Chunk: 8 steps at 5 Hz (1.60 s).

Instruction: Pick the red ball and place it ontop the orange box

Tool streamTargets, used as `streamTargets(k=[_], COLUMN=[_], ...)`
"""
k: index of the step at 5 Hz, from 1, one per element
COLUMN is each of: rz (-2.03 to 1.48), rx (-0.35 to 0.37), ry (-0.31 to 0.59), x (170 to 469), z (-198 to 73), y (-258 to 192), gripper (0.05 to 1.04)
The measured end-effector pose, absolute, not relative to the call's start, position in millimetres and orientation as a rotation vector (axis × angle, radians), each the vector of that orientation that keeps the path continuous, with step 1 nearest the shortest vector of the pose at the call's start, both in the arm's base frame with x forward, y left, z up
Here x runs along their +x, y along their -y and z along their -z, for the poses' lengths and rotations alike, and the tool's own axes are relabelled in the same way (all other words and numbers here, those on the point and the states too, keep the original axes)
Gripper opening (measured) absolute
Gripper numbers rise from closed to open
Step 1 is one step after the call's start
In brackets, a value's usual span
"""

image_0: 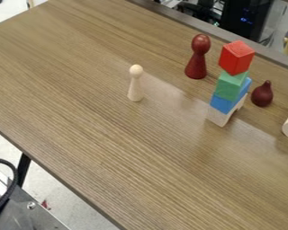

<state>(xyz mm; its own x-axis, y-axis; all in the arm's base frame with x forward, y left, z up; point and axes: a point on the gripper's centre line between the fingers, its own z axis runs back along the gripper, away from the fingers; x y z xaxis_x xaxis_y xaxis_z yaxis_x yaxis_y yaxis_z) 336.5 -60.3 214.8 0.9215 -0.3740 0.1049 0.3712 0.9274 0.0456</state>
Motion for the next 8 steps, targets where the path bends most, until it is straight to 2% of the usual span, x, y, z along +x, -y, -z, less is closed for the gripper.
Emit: streamTargets(k=[1,2,5,7,8], rz=[0.385,0.426,0.608,0.698,0.717], rx=[0.025,0.028,0.029,-0.001,-0.001], ry=[0.072,0.071,0.191,0.272,0.263], x=[337.7,346.5,382.3,410.7,418.8], z=[-201.6,-191.4,-180.7,-146.1,-121.0], y=[61.1,68.9,99.8,122.8,129.4], gripper=[1.0,1.0,1.0,1.0,1.0])
